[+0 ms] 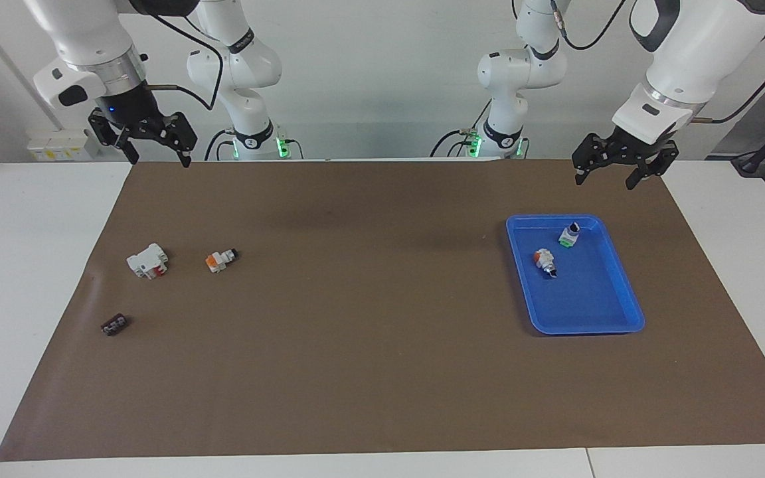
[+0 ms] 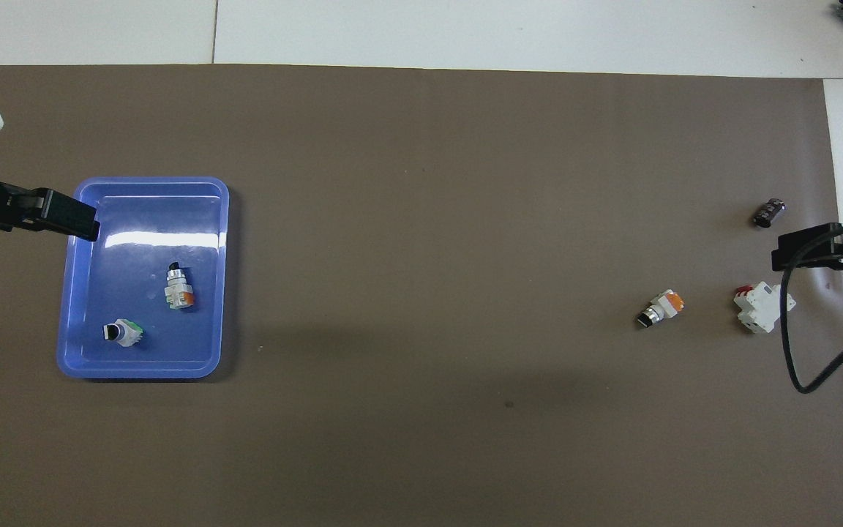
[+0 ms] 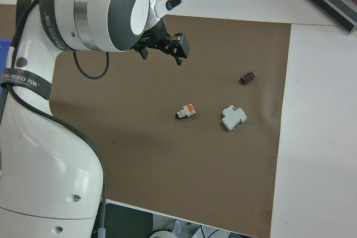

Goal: Turn and place switch with both arms
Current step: 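Reach the right gripper down to the small red-and-white switch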

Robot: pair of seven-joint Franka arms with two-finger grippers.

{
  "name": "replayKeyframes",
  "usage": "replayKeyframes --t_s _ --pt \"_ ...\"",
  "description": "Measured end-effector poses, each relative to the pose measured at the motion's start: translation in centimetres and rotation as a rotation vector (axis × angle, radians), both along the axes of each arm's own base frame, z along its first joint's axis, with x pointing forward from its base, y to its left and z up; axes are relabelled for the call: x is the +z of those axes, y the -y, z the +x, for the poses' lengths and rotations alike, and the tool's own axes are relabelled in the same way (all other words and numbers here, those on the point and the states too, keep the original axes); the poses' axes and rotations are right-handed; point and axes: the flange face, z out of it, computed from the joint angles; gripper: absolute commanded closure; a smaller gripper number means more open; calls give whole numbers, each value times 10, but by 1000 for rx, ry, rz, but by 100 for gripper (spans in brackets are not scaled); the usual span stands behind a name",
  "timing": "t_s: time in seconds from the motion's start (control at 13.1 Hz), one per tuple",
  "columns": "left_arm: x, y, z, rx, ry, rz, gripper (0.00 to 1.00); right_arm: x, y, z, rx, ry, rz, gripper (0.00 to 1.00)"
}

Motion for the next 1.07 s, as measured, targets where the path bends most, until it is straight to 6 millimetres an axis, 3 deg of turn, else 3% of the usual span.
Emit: replayKeyframes --t_s 0.38,0.61,0.84,1.07 --pt "1 0 -1 0 1 0 0 0 0 0 -2 0 0 0" --pt "0 0 -1 0 1 0 0 -8 10 4 -20 43 0 0" --pt "0 0 -1 0 0 0 0 -31 17 4 -36 59 1 0" --pt "0 0 -1 0 0 0 0 -81 12 11 -132 97 4 0"
